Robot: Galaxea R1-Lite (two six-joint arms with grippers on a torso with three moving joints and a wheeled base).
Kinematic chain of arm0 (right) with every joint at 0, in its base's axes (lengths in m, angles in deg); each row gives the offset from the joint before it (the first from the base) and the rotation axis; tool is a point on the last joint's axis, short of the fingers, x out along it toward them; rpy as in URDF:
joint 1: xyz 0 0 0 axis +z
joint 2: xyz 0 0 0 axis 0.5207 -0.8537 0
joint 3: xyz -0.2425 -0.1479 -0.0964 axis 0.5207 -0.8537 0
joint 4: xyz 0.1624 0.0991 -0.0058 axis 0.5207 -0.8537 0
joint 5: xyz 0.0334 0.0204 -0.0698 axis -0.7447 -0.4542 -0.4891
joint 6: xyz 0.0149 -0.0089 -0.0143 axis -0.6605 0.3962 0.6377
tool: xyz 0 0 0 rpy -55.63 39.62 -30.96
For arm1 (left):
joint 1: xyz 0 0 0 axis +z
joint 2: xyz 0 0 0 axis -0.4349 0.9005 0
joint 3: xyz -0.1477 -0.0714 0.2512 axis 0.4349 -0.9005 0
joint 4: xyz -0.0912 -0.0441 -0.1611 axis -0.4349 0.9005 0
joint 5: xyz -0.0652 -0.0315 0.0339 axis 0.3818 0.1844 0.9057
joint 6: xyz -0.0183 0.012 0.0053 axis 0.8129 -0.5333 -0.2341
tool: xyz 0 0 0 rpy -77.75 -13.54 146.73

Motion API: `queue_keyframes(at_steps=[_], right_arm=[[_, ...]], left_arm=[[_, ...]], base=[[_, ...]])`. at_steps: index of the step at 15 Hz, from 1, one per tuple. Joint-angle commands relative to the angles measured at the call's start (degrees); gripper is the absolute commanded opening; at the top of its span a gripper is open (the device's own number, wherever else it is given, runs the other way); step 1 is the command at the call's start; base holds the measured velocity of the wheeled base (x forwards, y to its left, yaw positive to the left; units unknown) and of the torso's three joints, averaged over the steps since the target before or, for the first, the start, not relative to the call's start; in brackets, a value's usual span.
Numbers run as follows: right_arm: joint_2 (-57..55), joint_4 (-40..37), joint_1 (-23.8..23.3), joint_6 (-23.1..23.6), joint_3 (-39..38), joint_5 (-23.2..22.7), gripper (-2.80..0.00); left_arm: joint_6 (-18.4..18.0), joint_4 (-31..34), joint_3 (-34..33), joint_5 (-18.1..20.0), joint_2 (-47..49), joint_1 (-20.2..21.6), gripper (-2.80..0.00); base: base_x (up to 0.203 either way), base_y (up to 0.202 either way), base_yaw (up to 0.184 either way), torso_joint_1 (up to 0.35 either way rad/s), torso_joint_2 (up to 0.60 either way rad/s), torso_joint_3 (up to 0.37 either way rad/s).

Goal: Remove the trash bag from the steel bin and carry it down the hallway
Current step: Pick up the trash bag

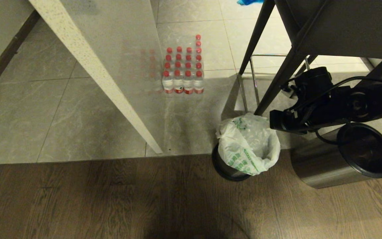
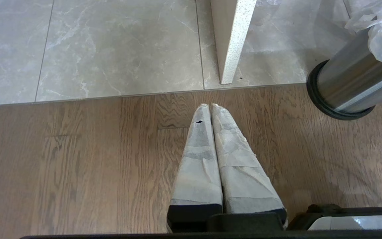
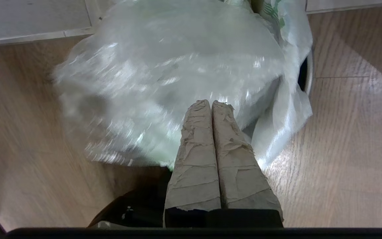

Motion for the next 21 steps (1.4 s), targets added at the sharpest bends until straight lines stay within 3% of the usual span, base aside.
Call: queue_keyframes(at_steps=[1,11,13,17,21], right_arm=[[-3.45,0.2,0.03,0.09,0.79,-0.11,-2.8],[-17.66,4.0,-0.51,5.69,6.92,0.52,-2.8],[-20.35,6.66,-0.5,6.57,8.15,1.02,-2.8],[-25.13,14.61,-0.5,13.5,9.14,1.26,-2.8],[-25.05,16.78,-0.5,13.89,9.34,3.25,-2.8]], left_arm=[[0.0,0.0,-0.01,-0.02,-0.02,-0.03,-2.8],[0.0,0.0,-0.01,-0.02,-0.02,-0.05,-2.8],[0.0,0.0,-0.01,-0.02,-0.02,0.03,-2.8],[0.0,0.0,-0.01,-0.02,-0.02,0.04,-2.8],[0.0,0.0,-0.01,-0.02,-0.02,0.02,-2.8]], base=[[0.0,0.0,0.0,0.0,0.0,0.0],[0.0,0.0,0.0,0.0,0.0,0.0],[0.0,0.0,0.0,0.0,0.0,0.0],[0.0,0.0,0.0,0.0,0.0,0.0],[0.0,0.0,0.0,0.0,0.0,0.0]])
